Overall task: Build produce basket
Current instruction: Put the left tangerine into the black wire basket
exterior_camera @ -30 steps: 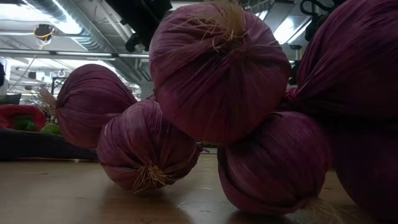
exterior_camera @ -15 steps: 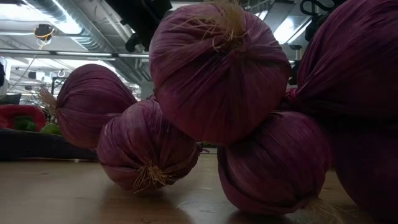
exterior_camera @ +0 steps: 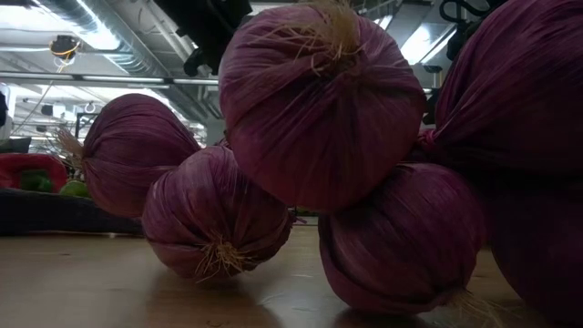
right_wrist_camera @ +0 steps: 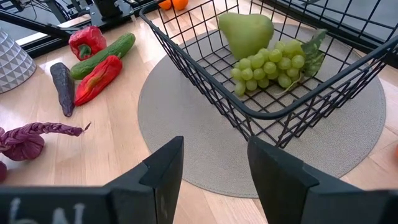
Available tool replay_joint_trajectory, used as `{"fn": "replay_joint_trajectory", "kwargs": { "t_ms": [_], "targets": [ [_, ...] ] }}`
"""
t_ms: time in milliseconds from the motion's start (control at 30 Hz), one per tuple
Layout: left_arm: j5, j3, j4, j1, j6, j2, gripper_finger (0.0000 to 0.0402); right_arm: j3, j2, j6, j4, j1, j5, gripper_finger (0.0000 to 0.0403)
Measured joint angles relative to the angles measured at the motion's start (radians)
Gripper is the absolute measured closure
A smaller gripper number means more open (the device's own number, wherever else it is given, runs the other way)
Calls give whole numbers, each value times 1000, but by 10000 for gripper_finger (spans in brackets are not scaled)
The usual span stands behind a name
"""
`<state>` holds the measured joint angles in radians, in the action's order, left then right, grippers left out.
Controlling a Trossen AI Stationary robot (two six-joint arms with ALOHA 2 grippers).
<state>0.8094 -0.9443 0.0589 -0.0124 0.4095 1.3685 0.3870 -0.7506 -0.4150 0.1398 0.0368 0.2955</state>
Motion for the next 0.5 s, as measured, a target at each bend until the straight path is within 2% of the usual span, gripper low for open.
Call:
{"fn": "replay_joint_trajectory", "kwargs": {
  "t_ms": [500],
  "targets": [
    [0, 0, 0, 0, 1, 0, 399, 0, 0, 0, 0, 0, 0, 221]
  ]
}}
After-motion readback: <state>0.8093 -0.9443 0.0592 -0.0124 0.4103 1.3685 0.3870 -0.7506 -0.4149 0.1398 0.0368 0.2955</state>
